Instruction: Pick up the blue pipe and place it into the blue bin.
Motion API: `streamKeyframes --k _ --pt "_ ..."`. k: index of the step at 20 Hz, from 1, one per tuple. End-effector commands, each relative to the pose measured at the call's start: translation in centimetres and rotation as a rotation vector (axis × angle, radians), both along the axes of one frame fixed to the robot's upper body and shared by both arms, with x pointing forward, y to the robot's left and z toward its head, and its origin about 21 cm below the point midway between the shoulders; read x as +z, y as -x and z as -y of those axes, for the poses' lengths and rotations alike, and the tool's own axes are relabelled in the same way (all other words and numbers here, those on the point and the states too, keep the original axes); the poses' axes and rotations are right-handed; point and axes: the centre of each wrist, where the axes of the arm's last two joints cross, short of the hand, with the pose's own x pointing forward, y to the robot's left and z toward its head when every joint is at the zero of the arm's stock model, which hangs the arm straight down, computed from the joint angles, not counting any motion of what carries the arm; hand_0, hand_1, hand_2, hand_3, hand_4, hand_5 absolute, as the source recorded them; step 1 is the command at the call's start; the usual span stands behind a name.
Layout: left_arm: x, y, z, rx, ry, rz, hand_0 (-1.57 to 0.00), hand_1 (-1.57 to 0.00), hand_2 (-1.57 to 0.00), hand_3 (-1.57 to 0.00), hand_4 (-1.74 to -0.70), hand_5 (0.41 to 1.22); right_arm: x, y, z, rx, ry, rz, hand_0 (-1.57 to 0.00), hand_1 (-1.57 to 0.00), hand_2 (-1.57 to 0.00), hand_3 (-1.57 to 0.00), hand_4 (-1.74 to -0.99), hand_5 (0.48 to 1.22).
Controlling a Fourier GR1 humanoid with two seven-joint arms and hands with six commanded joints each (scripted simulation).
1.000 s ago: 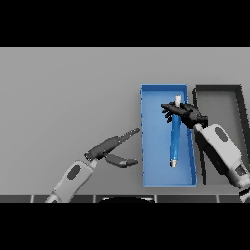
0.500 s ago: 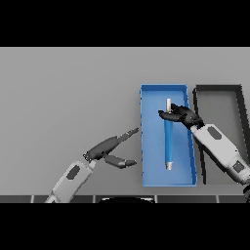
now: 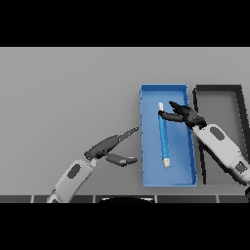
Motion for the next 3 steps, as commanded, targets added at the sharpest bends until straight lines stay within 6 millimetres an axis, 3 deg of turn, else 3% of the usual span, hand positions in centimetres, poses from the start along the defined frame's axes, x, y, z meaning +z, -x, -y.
streamKeyframes --k 1,3 --pt "0.08 -0.24 -0.47 0.001 0.001 0.006 0.0 0.0 0.0 0.0 -0.92 0.467 -0.24 0.08 0.04 0.002 -0.006 -0.003 -0.01 -0.01 -0.01 -0.01 -1.129 0.674" --pt "0.06 -0.32 -0.59 -0.007 0.006 0.006 0.0 0.0 0.0 0.0 -0.92 0.468 -0.33 0.1 0.28 0.004 -0.013 0.002 -0.01 -0.01 -0.01 -0.01 -1.129 0.677"
